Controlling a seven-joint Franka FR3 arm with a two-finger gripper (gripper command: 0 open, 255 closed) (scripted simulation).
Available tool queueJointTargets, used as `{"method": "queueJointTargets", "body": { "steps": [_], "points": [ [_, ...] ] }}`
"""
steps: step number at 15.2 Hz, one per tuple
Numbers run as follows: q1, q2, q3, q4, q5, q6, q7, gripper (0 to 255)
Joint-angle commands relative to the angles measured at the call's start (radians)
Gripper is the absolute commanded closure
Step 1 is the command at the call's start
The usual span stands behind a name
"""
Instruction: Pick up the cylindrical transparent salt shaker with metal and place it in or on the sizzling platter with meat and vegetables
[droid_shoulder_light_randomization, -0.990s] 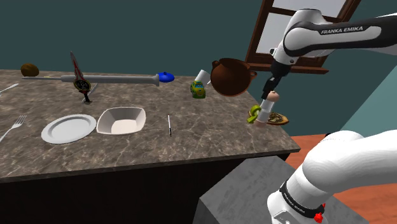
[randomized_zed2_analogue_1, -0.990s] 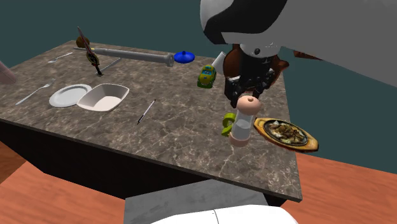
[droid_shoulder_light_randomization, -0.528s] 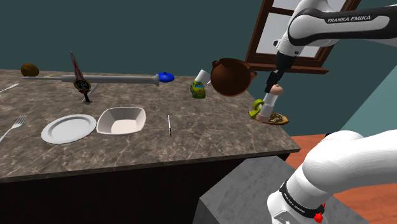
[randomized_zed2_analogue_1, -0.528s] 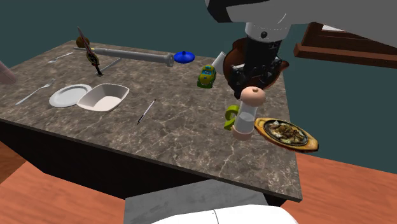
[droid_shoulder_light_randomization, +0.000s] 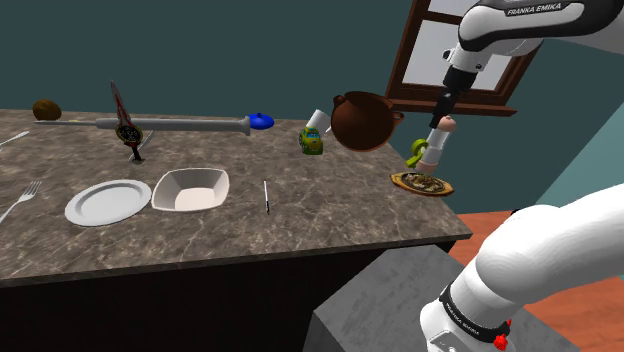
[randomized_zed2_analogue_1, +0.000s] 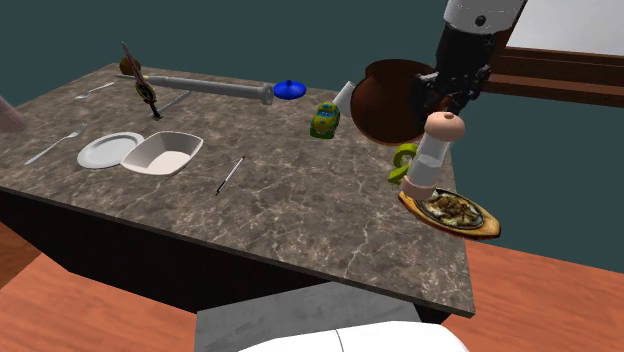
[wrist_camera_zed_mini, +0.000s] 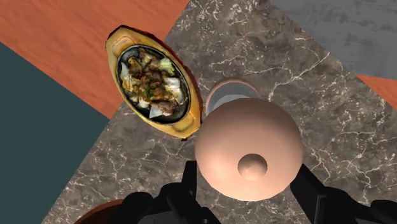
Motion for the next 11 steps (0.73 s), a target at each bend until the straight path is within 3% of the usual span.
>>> {"method": "queueJointTargets", "body": {
  "steps": [1,6,10,11],
  "points": [
    [0.005,0.061,-0.047,0.076,0.012,-0.010,-0.057,255],
    [0.020,0.233,-0.164,0.277,0.084,-0.045,-0.202,255],
    [0.012,0.417,-0.266,0.473,0.199,-0.094,-0.346,255],
    [0.010,0.415,-0.263,0.458,0.198,-0.080,-0.346,255]
  ]
}}
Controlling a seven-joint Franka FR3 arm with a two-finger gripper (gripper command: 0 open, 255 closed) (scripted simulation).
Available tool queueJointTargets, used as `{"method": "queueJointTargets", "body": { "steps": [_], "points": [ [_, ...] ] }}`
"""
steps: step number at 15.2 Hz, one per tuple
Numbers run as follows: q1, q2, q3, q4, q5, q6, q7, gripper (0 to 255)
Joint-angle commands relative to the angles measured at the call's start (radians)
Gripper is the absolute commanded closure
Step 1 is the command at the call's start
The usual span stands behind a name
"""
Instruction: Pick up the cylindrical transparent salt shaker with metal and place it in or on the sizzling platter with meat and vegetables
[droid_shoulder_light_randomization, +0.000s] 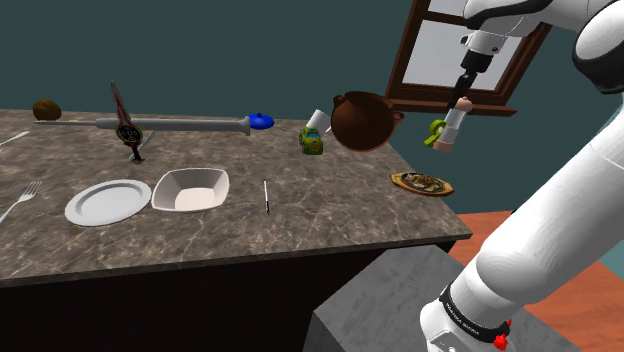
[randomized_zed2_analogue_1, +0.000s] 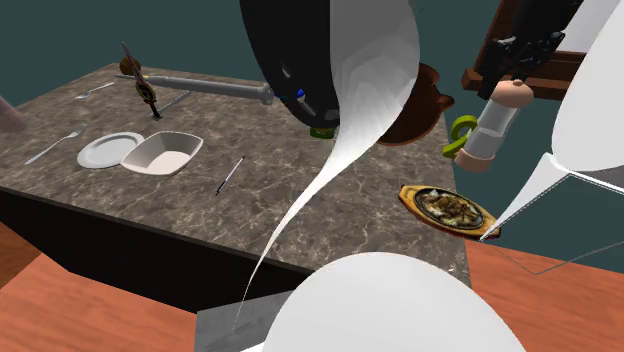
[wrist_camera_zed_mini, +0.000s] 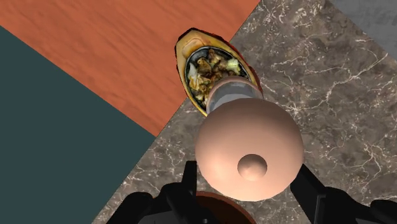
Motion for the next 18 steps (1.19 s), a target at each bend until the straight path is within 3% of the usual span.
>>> {"method": "queueJointTargets", "body": {
  "steps": [1,18],
  "points": [
    [-0.004,0.028,-0.012,0.006,0.019,0.016,-0.022,255],
    [-0.009,0.047,-0.021,-0.207,0.032,0.243,-0.037,255]
  ]
}}
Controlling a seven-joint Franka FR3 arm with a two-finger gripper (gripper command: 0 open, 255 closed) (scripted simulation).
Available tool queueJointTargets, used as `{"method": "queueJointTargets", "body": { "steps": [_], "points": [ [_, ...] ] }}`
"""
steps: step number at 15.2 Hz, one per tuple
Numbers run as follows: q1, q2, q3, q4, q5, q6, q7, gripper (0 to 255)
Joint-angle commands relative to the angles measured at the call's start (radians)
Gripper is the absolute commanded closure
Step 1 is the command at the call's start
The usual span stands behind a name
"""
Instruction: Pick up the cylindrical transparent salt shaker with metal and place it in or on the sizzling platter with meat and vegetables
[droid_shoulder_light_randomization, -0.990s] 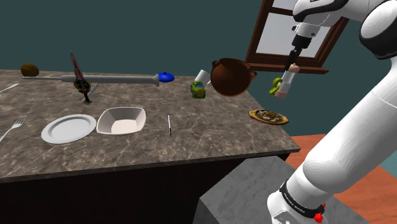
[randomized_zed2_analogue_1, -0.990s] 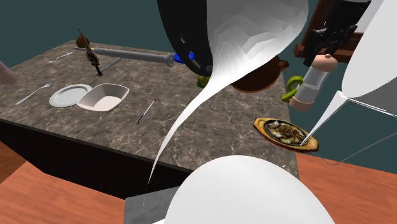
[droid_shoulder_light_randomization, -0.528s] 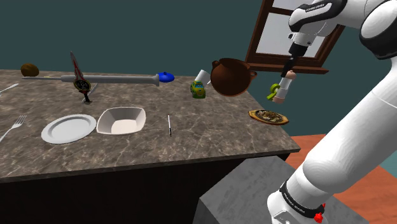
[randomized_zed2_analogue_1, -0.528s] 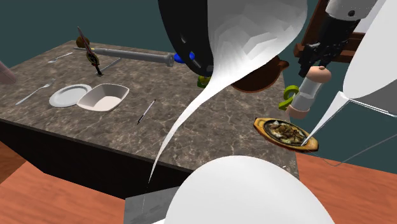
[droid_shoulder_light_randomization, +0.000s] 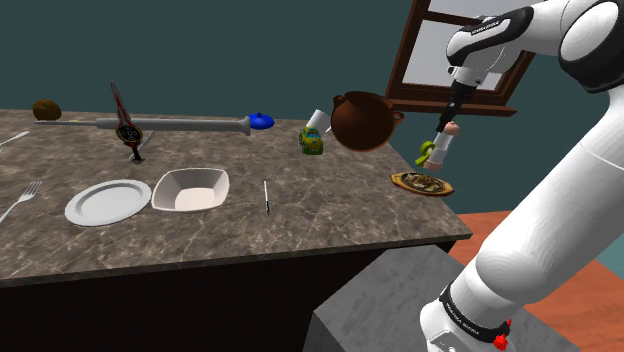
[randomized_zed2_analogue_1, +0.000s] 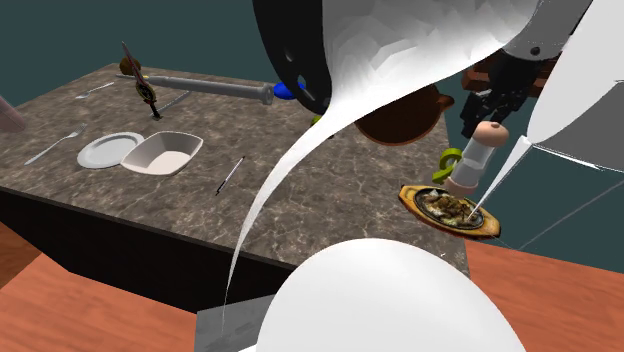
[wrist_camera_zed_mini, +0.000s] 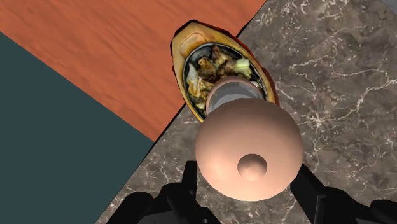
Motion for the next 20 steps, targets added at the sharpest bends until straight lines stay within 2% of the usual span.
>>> {"method": "queueJointTargets", "body": {
  "steps": [1,7,15,16,20],
  "points": [
    [-0.001,0.003,-0.002,-0.025,0.003,0.028,-0.003,255],
    [-0.003,0.035,-0.008,-0.086,0.028,0.111,-0.024,255],
    [-0.003,0.035,-0.007,-0.086,0.028,0.111,-0.024,255],
    [-0.003,0.035,-0.007,-0.086,0.028,0.111,-0.024,0],
    [-0.003,0.035,-0.007,-0.086,0.028,0.111,-0.024,0]
  ]
}}
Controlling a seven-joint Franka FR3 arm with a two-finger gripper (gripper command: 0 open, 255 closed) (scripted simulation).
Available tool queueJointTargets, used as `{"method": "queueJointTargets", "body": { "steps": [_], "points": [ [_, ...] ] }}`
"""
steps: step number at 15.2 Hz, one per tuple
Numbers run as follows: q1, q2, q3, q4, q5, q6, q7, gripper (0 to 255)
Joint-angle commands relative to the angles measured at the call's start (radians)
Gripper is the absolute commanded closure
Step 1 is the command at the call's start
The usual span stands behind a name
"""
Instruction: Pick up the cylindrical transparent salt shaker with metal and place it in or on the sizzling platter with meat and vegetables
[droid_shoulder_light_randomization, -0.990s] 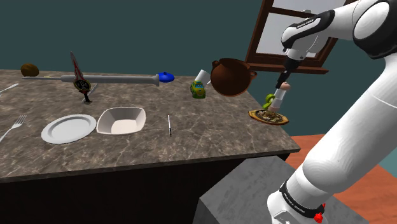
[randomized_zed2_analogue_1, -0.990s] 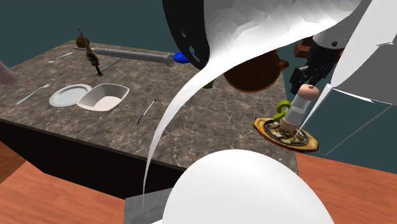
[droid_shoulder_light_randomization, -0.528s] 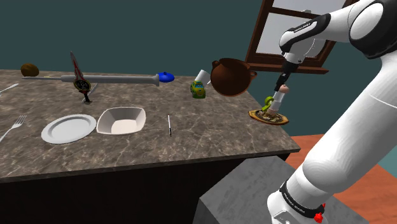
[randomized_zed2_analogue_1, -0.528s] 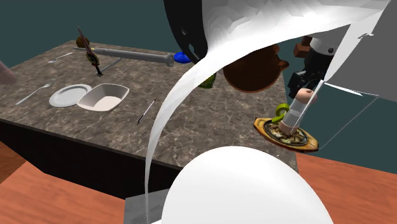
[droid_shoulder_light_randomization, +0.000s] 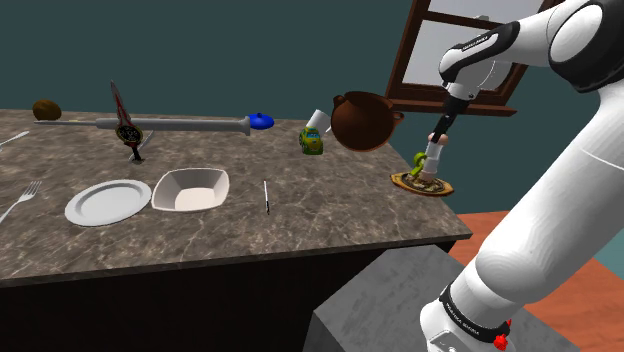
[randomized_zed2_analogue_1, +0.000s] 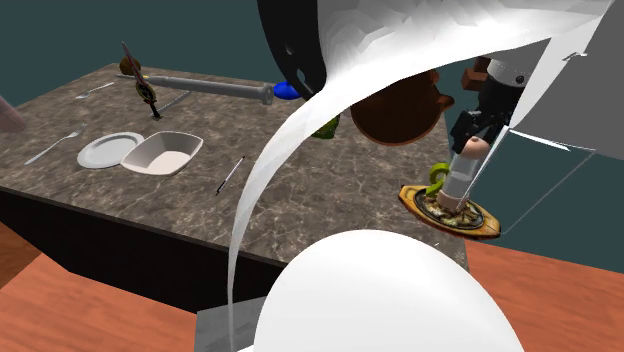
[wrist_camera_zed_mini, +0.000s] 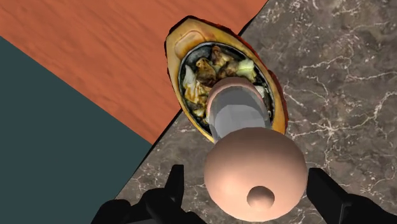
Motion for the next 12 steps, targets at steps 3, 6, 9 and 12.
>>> {"method": "queueJointTargets", "body": {
  "steps": [3,6,9,12],
  "points": [
    [0.002,-0.030,0.004,0.043,-0.025,-0.064,0.018,0],
    [0.003,-0.051,0.008,0.087,-0.040,-0.123,0.029,0],
    [0.003,-0.051,0.008,0.087,-0.040,-0.123,0.029,0],
    [0.003,-0.051,0.008,0.087,-0.040,-0.123,0.029,0]
  ]
}}
